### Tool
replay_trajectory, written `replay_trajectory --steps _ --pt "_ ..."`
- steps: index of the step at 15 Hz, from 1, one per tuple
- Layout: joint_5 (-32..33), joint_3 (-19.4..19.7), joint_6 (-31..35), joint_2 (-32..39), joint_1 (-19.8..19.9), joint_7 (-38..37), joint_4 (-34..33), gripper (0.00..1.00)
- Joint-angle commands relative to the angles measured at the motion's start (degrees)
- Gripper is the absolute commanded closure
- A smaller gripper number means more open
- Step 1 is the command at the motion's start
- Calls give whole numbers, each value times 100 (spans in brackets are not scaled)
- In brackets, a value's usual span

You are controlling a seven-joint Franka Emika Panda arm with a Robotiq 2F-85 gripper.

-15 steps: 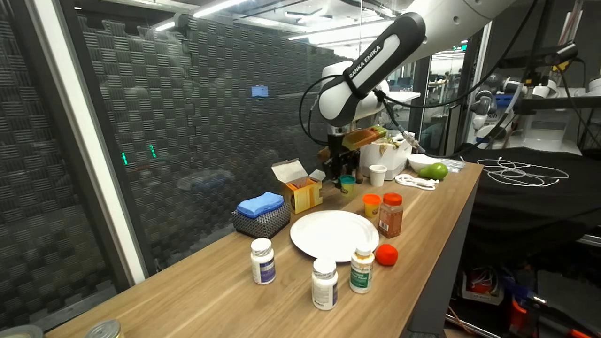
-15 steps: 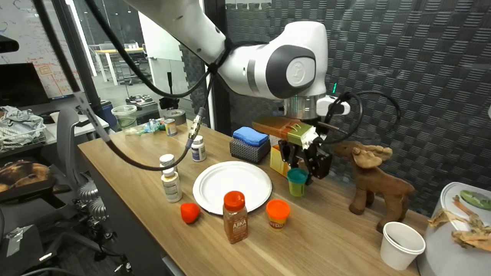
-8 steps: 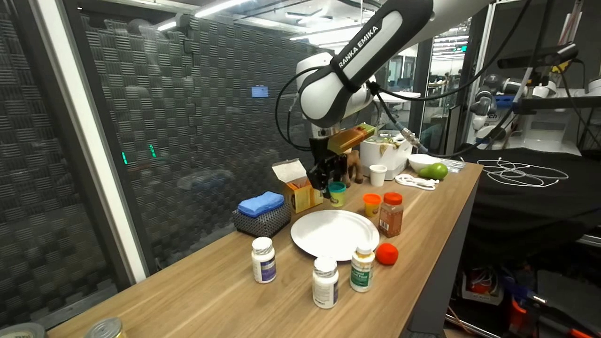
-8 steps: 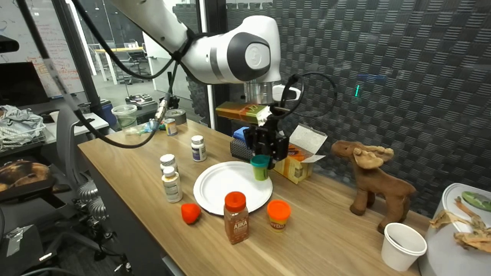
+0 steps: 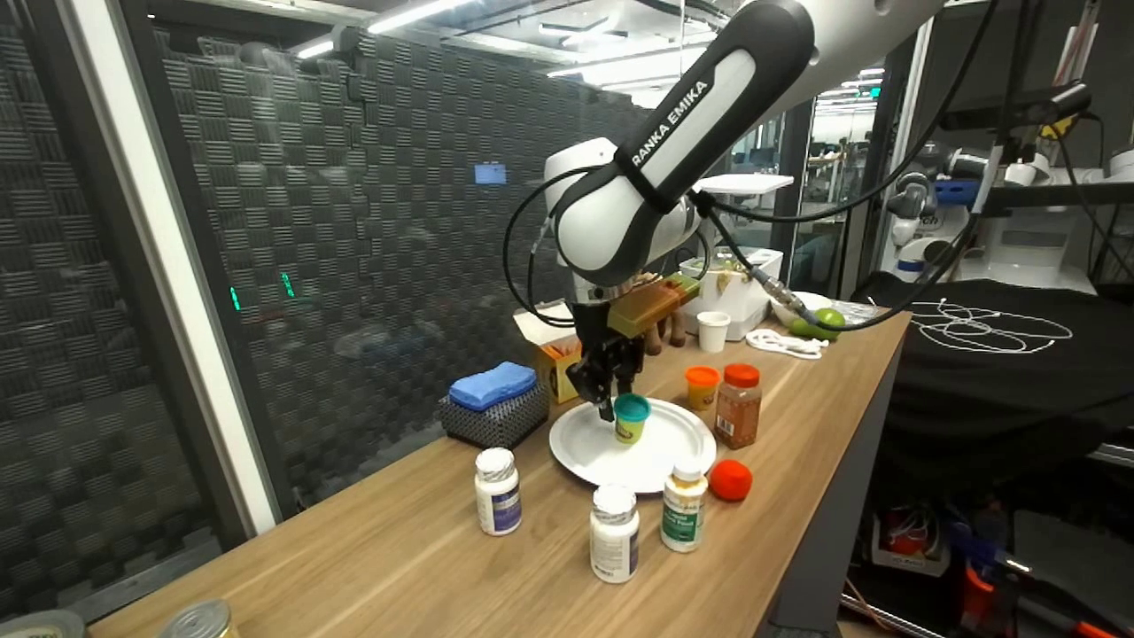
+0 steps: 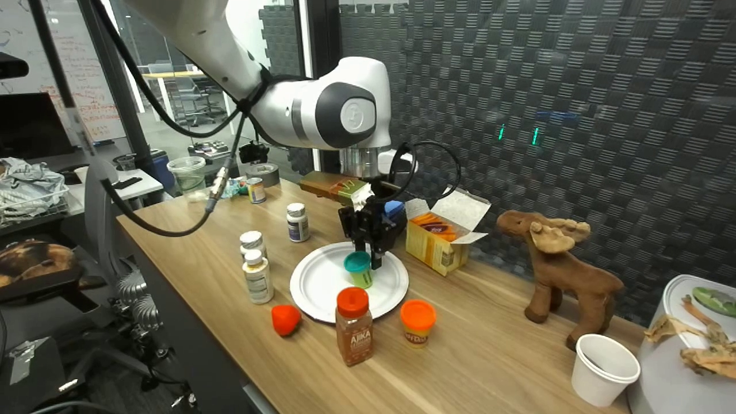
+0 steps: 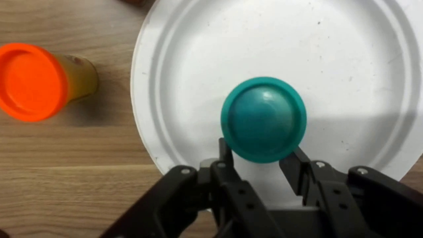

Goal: Put the bottles on the tray

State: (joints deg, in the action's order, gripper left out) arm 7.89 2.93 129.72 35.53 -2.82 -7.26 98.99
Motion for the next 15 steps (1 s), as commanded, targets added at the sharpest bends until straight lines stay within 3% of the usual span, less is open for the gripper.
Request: replay_trajectory --steps 1,6,7,12,15 --pt "-91 37 357 -25 38 -134 -114 81" --pt "-49 118 598 -156 45 -196 -113 81" --pt "-48 126 546 -246 38 -203 -67 39" --pt "-205 230 459 -1022 68 -739 581 3" --pt "-85 414 511 -1561 127 -983 1220 0"
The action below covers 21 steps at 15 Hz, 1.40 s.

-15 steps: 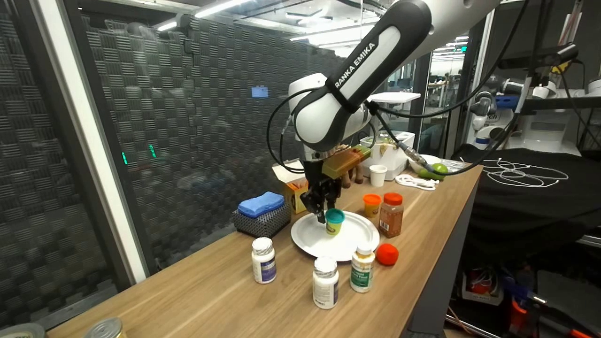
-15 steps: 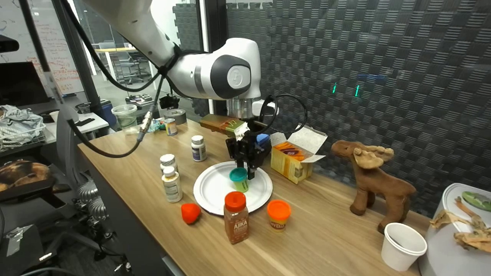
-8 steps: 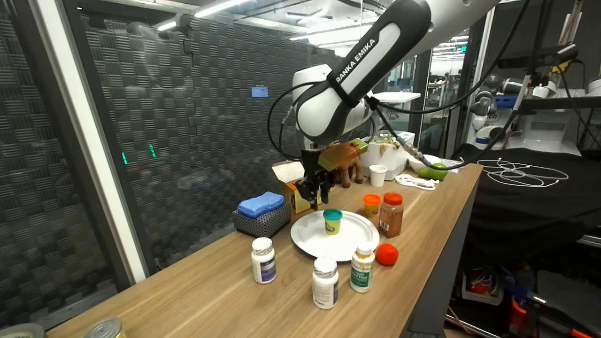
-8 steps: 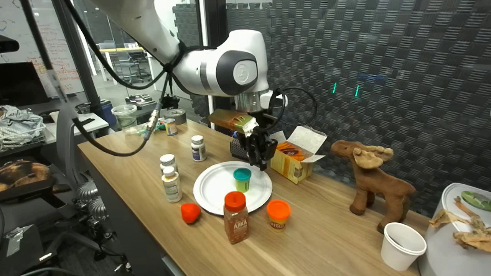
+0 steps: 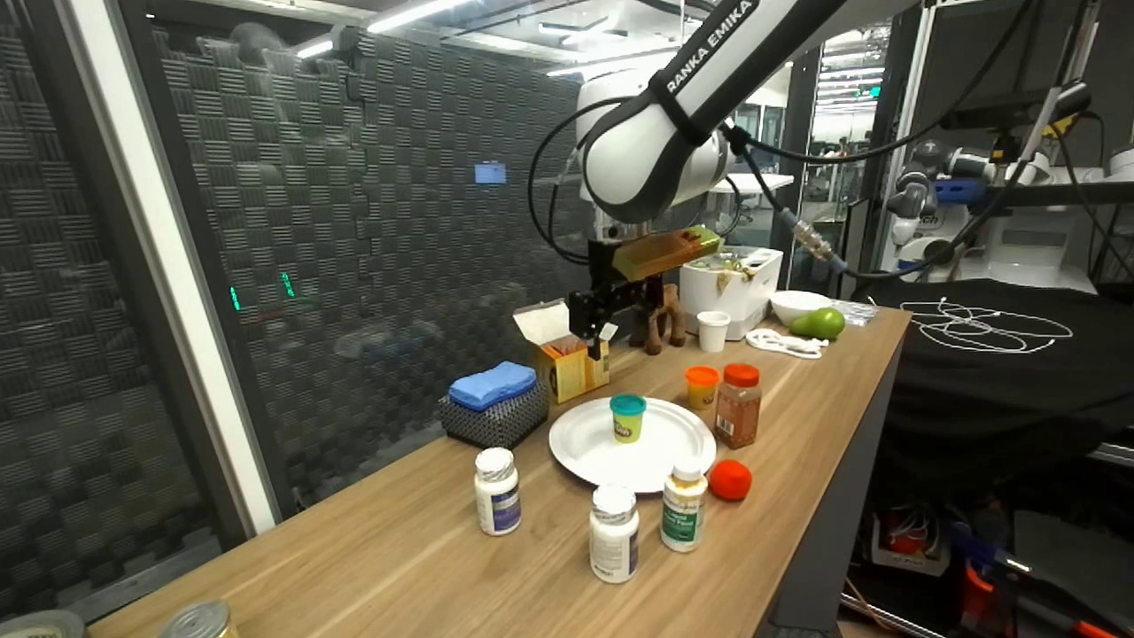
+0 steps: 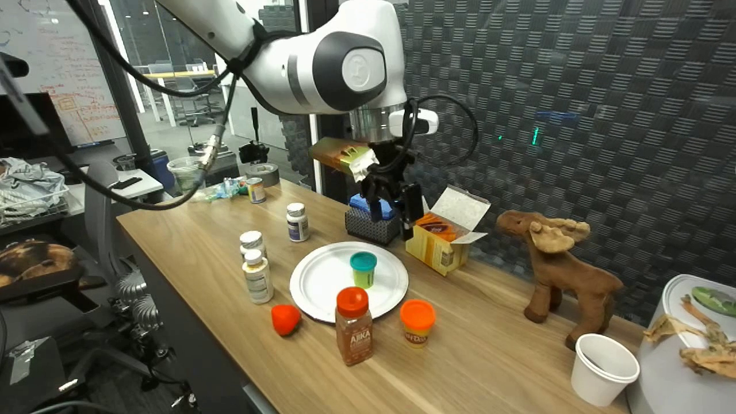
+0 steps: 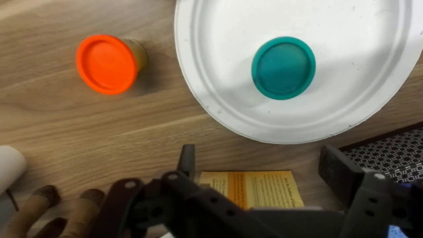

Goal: Put the bottles on the tray

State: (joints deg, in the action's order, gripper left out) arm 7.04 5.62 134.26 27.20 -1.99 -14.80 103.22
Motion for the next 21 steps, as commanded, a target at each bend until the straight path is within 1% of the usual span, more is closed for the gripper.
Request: replay_trajectory --steps 1,2,3,4,8,12,16,19,21 --pt "47 238 74 -866 94 -284 986 0" --pt "140 359 139 -967 116 -432 1137 0" --pt "-37 355 112 -1074 246 -370 1278 0" --pt "-49 418 117 -1123 314 -419 1366 0" --pt "-59 528 178 -1029 575 -454 1444 0" --pt "-528 390 22 -835 791 -159 1297 0" --pt "-1056 265 64 -612 874 109 1231 0" --pt "-1205 259 76 -371 889 162 1163 0" --pt "-1196 290 113 -210 889 145 1124 0"
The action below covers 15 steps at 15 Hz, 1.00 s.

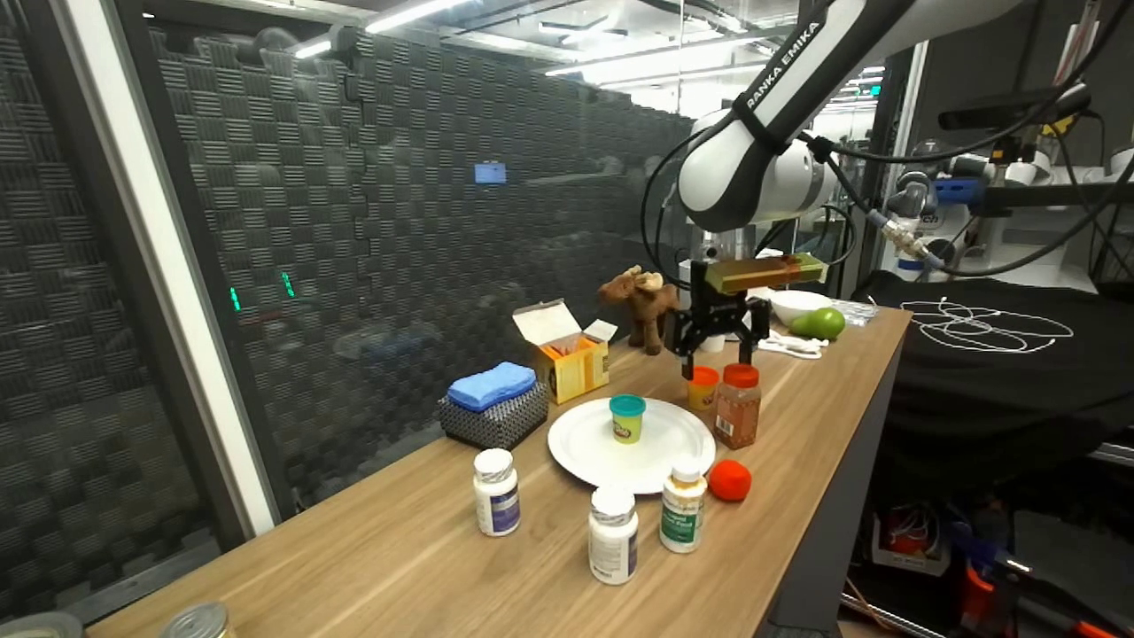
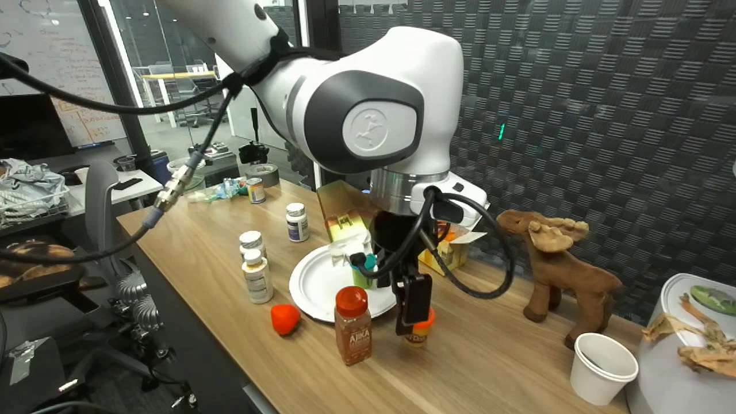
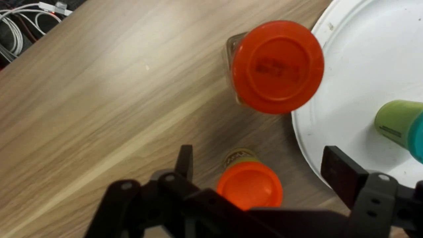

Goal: Put the bottles on the tray

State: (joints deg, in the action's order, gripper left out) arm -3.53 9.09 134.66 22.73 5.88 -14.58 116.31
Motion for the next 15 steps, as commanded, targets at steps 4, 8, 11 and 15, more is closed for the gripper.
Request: replay_trajectory --steps 4,8,11,15 --pt "-98 -22 195 489 126 79 -322 0" --pt "-85 7 374 610 147 33 -541 0" --pt "-96 1 380 663 161 38 -691 26" --pt "-173 -115 308 498 172 180 -522 58"
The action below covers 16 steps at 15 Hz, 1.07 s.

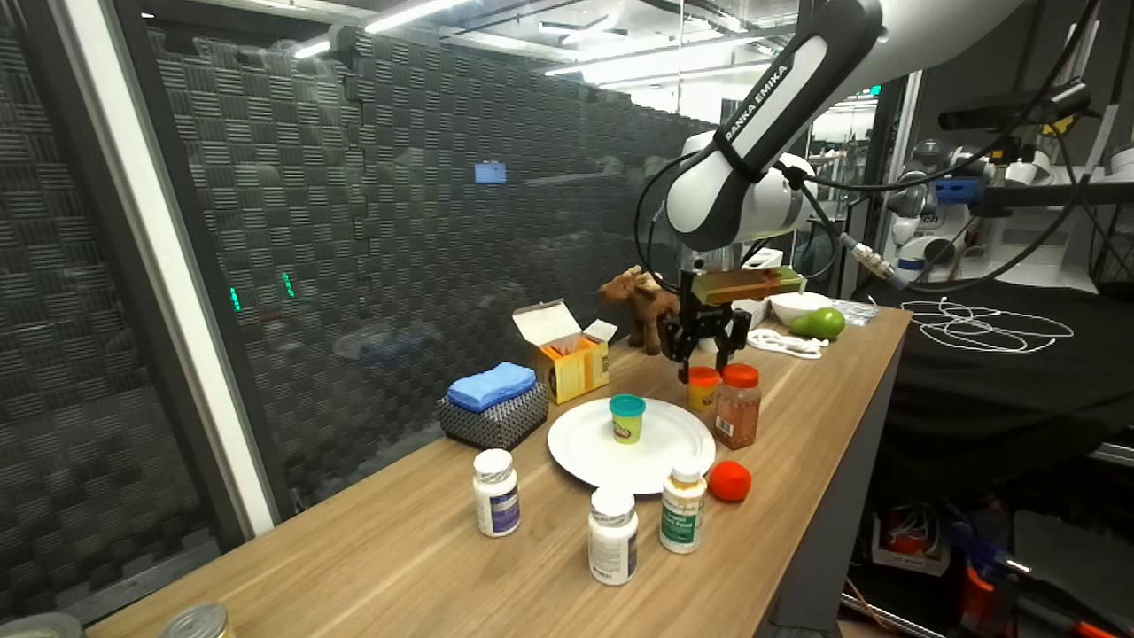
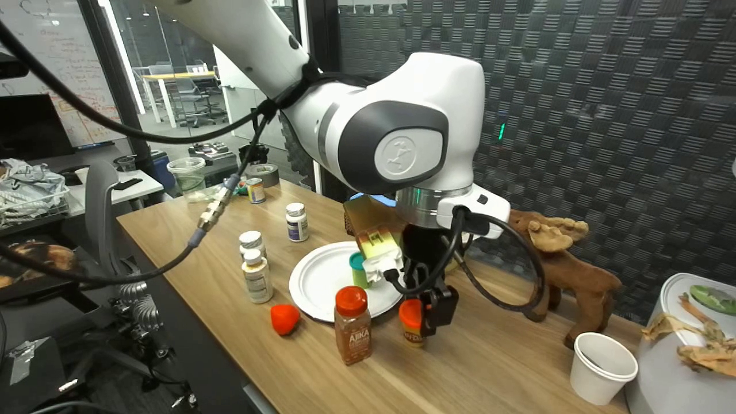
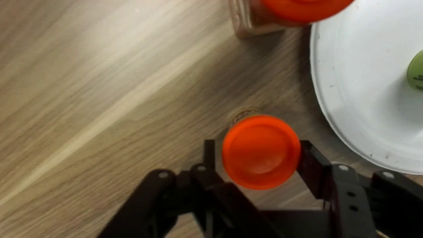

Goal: Put the bottles on the tray

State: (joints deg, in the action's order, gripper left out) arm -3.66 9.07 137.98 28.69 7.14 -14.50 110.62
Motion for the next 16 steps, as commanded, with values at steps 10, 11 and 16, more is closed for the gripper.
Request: replay_trajectory --steps 10,11,16 --pt "165 -64 -82 -947 -300 -165 346 71" --pt "162 -106 -121 -1069 -333 -137 372 71" --pt "34 -344 -474 -1275 -461 7 576 71"
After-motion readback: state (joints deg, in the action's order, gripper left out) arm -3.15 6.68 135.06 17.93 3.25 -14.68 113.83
